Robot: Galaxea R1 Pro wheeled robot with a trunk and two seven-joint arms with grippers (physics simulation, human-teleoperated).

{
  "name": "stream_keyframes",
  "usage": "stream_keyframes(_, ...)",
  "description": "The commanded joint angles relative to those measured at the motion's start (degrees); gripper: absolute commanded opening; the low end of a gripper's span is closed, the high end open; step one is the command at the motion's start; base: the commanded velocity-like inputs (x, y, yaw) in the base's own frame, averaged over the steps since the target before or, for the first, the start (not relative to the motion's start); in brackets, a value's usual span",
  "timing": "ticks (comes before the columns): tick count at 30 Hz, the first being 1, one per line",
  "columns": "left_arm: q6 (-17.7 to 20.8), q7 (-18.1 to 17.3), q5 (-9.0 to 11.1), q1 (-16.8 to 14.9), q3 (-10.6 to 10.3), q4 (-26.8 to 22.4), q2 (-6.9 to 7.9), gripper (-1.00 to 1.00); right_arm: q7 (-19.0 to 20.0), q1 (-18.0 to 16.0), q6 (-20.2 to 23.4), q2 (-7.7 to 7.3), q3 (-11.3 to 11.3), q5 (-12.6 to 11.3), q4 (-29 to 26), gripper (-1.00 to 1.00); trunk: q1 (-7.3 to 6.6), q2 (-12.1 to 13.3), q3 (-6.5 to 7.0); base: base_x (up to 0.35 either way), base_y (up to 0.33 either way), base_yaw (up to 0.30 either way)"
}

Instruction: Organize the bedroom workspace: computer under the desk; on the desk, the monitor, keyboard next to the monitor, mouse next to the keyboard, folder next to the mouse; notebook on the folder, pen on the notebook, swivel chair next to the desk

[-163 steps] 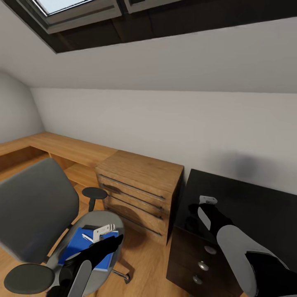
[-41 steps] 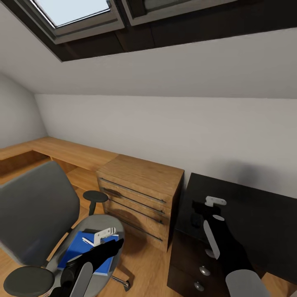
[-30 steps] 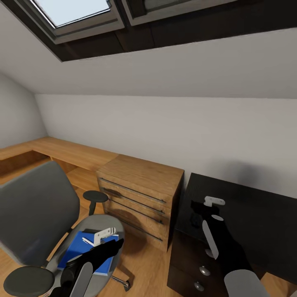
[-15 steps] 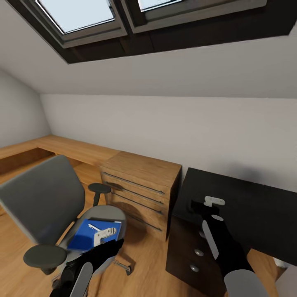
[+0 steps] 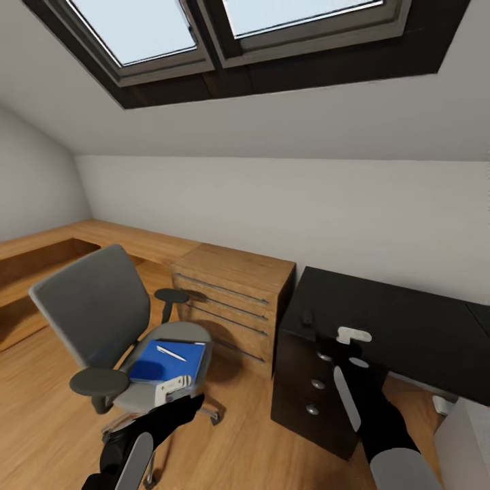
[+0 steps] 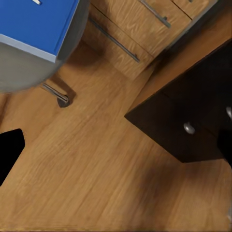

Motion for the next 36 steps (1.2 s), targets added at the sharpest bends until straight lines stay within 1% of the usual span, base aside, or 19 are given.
stream_keyframes(1, 0.18, 0.53, 0.61, -0.04, -0.05, -0.06, 0.00, 1.00, -0.25, 0.37, -0.02, 0.03, -0.04, -0.42, -0.06, 1.00, -0.03, -0.04, -0.06, -0.301, 0.000, 0.000)
stream_keyframes(4, 0.17, 0.51, 0.58, -0.04, -0.17, 1.23, 0.00, 1.00, -0.34, 2.41, -1.83, 0.03, -0.04, -0.38, -0.13, 1.00, -0.03, -0.04, -0.06, -0.201, 0.000, 0.000)
stream_keyframes(5, 0.10, 0.44, 0.54, -0.04, -0.32, 2.82, -0.03, 1.00, -0.38, 3.33, -2.90, 0.05, -0.04, -0.37, -0.18, 1.00, -0.03, -0.04, -0.06, -0.102, 0.000, 0.000)
stream_keyframes(7, -0.04, 0.36, 0.51, -0.04, -0.57, 4.57, -0.05, 1.00, -0.41, 4.13, -3.77, 0.07, -0.04, -0.40, -0.19, 1.00, -0.03, -0.04, -0.06, -0.074, 0.000, 0.000)
stream_keyframes(9, -0.17, 0.31, 0.48, -0.04, -1.08, 6.28, -0.06, 1.00, -0.44, 4.93, -4.36, 0.09, -0.04, -0.42, -0.17, 1.00, -0.03, -0.04, -0.06, -0.047, 0.000, 0.000)
stream_keyframes(10, -0.28, 0.33, 0.47, -0.04, -1.77, 7.99, -0.04, 1.00, -0.48, 5.84, -4.77, 0.10, -0.04, -0.40, -0.18, 1.00, -0.03, -0.04, -0.06, -0.027, 0.000, 0.000)
stream_keyframes(12, -0.39, 0.37, 0.41, -0.04, -2.50, 9.76, -0.03, 1.00, -0.50, 6.86, -5.19, 0.11, -0.04, -0.38, -0.19, 1.00, -0.03, -0.04, -0.06, -0.019, 0.000, 0.000)
stream_keyframes(13, -0.47, 0.40, 0.36, -0.04, -3.04, 11.50, -0.02, 1.00, -0.52, 7.96, -5.82, 0.11, -0.04, -0.37, -0.20, 1.00, -0.03, -0.04, -0.06, -0.011, 0.000, 0.000)
stream_keyframes(15, -0.53, 0.43, 0.32, -0.04, -3.43, 13.11, -0.01, 1.00, -0.55, 9.12, -6.76, 0.11, -0.03, -0.37, -0.19, 1.00, -0.03, -0.04, -0.06, -0.008, 0.000, 0.000)
stream_keyframes(17, -0.67, 0.50, 0.08, -0.04, -4.16, 16.95, -0.03, 1.00, -0.66, 12.48, -9.66, 0.20, 0.02, -0.36, -0.07, 1.00, -0.03, -0.04, -0.06, -0.003, 0.000, 0.000)
stream_keyframes(21, -1.16, 0.55, -0.91, -0.04, -4.84, 20.49, -0.07, 1.00, -0.64, 15.31, -11.55, 0.58, 0.04, -0.26, 0.23, 1.00, -0.03, -0.04, -0.06, -0.001, 0.000, 0.000)
stream_keyframes(22, -2.00, 0.53, -1.65, -0.04, -5.13, 22.29, -0.04, 1.00, -0.60, 16.60, -12.53, 0.84, 0.04, -0.20, 0.70, 1.00, -0.03, -0.04, -0.06, 0.000, 0.000, 0.000)
stream_keyframes(24, -3.38, 0.51, -2.42, -0.04, -5.32, 24.02, -0.03, 1.00, -0.58, 17.80, -13.61, 1.03, 0.04, -0.13, 1.71, 1.00, -0.03, -0.04, -0.06, 0.000, 0.000, 0.000)
stream_keyframes(29, -7.72, 0.50, -3.78, -0.04, -5.50, 28.84, 0.04, 1.00, -0.56, 19.76, -17.40, 1.23, 0.04, 0.00, 6.22, 1.00, -0.03, -0.04, -0.06, 0.000, 0.000, 0.000)
stream_keyframes(30, -9.67, 0.49, -4.08, -0.04, -5.56, 31.58, 0.06, 1.00, -0.55, 20.14, -19.33, 1.24, 0.03, 0.06, 8.38, 1.00, -0.03, -0.04, -0.06, 0.000, 0.000, 0.000)
stream_keyframes(33, -13.54, 0.49, -4.40, -0.04, -5.64, 36.71, 0.04, 1.00, -0.55, 20.48, -22.16, 1.25, 0.02, 0.10, 11.56, 1.00, -0.03, -0.04, -0.06, 0.000, 0.000, 0.000)
stream_keyframes(34, -16.83, 0.47, -4.52, -0.04, -5.68, 40.36, 0.03, 1.00, -0.55, 20.60, -23.93, 1.28, 0.03, 0.13, 13.73, 1.00, -0.03, -0.04, -0.06, 0.000, 0.000, 0.000)
stream_keyframes(36, -20.81, 0.42, -4.60, -0.04, -5.71, 43.78, 0.00, 1.00, -0.55, 20.68, -25.81, 1.31, 0.04, 0.16, 16.15, 1.00, -0.03, -0.04, -0.06, 0.000, 0.000, 0.000)
